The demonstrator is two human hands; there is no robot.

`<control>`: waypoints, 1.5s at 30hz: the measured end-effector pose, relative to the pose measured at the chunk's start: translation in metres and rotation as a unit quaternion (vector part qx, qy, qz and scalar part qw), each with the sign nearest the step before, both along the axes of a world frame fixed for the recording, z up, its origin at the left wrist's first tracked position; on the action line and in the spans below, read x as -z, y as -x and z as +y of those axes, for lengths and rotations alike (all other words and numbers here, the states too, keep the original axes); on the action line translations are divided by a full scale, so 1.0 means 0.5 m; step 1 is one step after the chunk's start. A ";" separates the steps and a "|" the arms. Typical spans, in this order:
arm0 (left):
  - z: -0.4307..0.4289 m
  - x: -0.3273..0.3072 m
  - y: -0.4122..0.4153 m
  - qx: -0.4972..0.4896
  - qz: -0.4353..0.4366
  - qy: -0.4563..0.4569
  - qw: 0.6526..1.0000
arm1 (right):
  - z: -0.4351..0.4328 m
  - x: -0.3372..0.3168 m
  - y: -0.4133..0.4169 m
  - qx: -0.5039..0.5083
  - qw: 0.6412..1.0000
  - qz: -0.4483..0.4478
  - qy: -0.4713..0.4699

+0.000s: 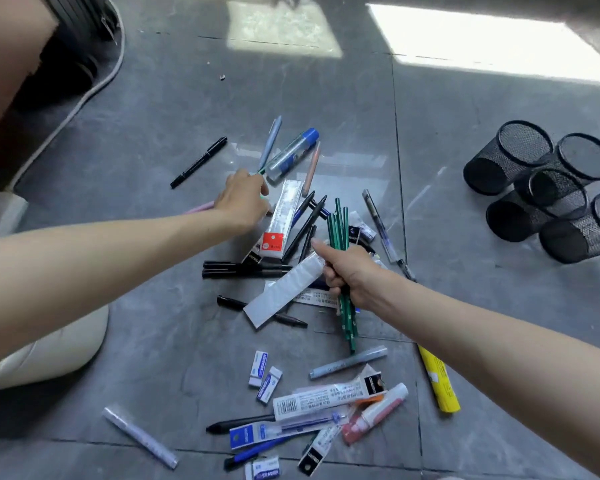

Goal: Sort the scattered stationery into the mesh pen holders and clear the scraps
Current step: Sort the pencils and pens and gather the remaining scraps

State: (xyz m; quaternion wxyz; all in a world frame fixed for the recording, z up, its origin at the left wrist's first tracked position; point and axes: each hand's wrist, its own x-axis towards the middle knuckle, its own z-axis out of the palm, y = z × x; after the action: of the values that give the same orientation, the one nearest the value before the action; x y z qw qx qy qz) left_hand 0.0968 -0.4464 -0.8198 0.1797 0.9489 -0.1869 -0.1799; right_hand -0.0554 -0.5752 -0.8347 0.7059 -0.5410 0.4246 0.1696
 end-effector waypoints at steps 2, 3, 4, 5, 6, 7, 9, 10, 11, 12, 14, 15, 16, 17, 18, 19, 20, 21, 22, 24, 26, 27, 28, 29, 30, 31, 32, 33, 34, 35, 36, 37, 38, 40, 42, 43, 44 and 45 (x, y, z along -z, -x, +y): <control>-0.009 0.014 -0.009 0.028 -0.004 -0.026 0.999 | -0.001 0.008 -0.013 -0.005 1.000 0.000 0.015; -0.011 0.021 -0.009 0.037 -0.008 -0.034 0.999 | -0.002 0.013 -0.020 -0.003 1.000 0.001 0.021; -0.013 0.026 -0.006 0.034 -0.009 -0.035 0.999 | -0.001 0.017 -0.024 0.001 1.000 0.002 0.025; -0.016 0.032 -0.004 0.023 -0.010 -0.030 0.999 | -0.002 0.023 -0.030 0.006 1.000 0.001 0.026; -0.018 0.036 -0.003 0.004 -0.018 -0.019 1.000 | -0.002 0.026 -0.035 0.012 1.000 0.000 0.025; -0.023 0.040 -0.007 -0.015 -0.040 -0.008 0.999 | -0.004 0.030 -0.040 0.019 1.000 0.000 0.021; -0.034 0.046 -0.028 -0.041 -0.083 -0.005 0.996 | -0.008 0.035 -0.048 0.034 0.999 0.004 0.014; -0.039 0.050 -0.043 -0.048 -0.095 -0.014 0.994 | -0.011 0.037 -0.050 0.039 0.999 0.007 0.012; -0.042 0.054 -0.061 -0.051 -0.096 -0.027 0.994 | -0.013 0.037 -0.053 0.042 0.999 0.007 0.009; -0.048 0.059 -0.076 -0.049 -0.094 -0.043 0.993 | -0.017 0.038 -0.052 0.045 0.999 0.008 0.005; -0.053 0.066 -0.098 -0.040 -0.097 -0.080 0.991 | -0.023 0.035 -0.051 0.051 0.999 0.002 -0.005; -0.057 0.067 -0.103 -0.040 -0.098 -0.089 0.990 | -0.028 0.035 -0.050 0.057 0.998 0.001 -0.009; -0.062 0.066 -0.106 -0.043 -0.094 -0.091 0.991 | -0.032 0.034 -0.048 0.067 0.998 0.000 -0.011; -0.066 0.063 -0.106 -0.047 -0.082 -0.085 0.992 | -0.037 0.033 -0.045 0.080 0.997 -0.001 -0.013; -0.068 0.058 -0.101 -0.051 -0.065 -0.076 0.994 | -0.041 0.032 -0.042 0.094 0.995 -0.002 -0.013; -0.068 0.052 -0.093 -0.058 -0.045 -0.063 0.995 | -0.046 0.030 -0.039 0.110 0.994 -0.006 -0.014; -0.067 0.046 -0.082 -0.075 -0.025 -0.042 0.996 | -0.049 0.028 -0.035 0.123 0.992 -0.010 -0.018; -0.066 0.042 -0.070 -0.102 0.002 -0.008 0.995 | -0.053 0.024 -0.032 0.131 0.991 -0.014 -0.021; -0.065 0.039 -0.055 -0.134 0.039 0.037 0.989 | -0.056 0.021 -0.030 0.134 0.991 -0.018 -0.024; -0.063 0.022 -0.007 -0.179 0.123 0.128 0.968 | -0.059 0.014 -0.023 0.135 0.990 -0.028 -0.025; -0.060 -0.007 0.061 -0.144 0.192 0.146 0.960 | -0.058 0.005 -0.017 0.136 0.989 -0.043 -0.039; -0.059 -0.023 0.097 -0.102 0.215 0.141 0.961 | -0.057 -0.001 -0.015 0.135 0.988 -0.051 -0.051; -0.058 -0.036 0.132 -0.064 0.235 0.144 0.959 | -0.053 -0.006 -0.013 0.132 0.987 -0.056 -0.065; -0.056 -0.050 0.165 -0.032 0.266 0.154 0.951 | -0.048 -0.013 -0.009 0.126 0.987 -0.062 -0.075; -0.054 -0.057 0.194 -0.007 0.301 0.165 0.939 | -0.041 -0.015 -0.006 0.122 0.987 -0.063 -0.082; -0.052 -0.062 0.220 0.012 0.331 0.175 0.927 | -0.035 -0.018 0.000 0.118 0.988 -0.060 -0.081; -0.050 -0.064 0.241 0.026 0.353 0.183 0.917 | -0.030 -0.020 0.006 0.114 0.989 -0.052 -0.074; -0.048 -0.066 0.258 0.037 0.368 0.189 0.910 | -0.026 -0.024 0.013 0.107 0.991 -0.043 -0.061; -0.045 -0.065 0.271 0.047 0.377 0.196 0.904 | -0.024 -0.029 0.021 0.097 0.994 -0.035 -0.048; -0.042 -0.064 0.278 0.060 0.381 0.200 0.901 | -0.023 -0.035 0.027 0.085 0.995 -0.030 -0.036; -0.037 -0.061 0.284 0.085 0.375 0.194 0.903 | -0.025 -0.041 0.035 0.071 0.997 -0.027 -0.019; -0.027 -0.057 0.293 0.139 0.350 0.172 0.910 | -0.028 -0.045 0.049 0.052 0.998 -0.020 0.005; -0.015 -0.051 0.299 0.223 0.305 0.130 0.917 | -0.032 -0.047 0.062 0.031 0.999 -0.011 0.029; 0.012 -0.040 0.325 0.421 0.211 0.013 0.882 | -0.035 -0.043 0.097 -0.007 0.998 0.010 0.055; 0.036 -0.030 0.362 0.573 0.169 -0.090 0.797 | -0.036 -0.038 0.138 -0.041 0.997 0.038 0.061; 0.046 -0.026 0.378 0.613 0.159 -0.119 0.765 | -0.037 -0.035 0.156 -0.056 0.995 0.052 0.066; 0.056 -0.021 0.388 0.639 0.144 -0.138 0.743 | -0.038 -0.032 0.172 -0.070 0.993 0.061 0.076; 0.066 -0.015 0.392 0.656 0.121 -0.146 0.731 | -0.039 -0.031 0.186 -0.084 0.990 0.068 0.089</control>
State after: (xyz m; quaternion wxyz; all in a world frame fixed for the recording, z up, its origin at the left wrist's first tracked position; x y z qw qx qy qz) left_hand -0.0991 -0.4134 -0.8124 -0.1026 0.5751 -0.7112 -0.3911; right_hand -0.1483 -0.5945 -0.8194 0.6081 -0.6225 0.4376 0.2263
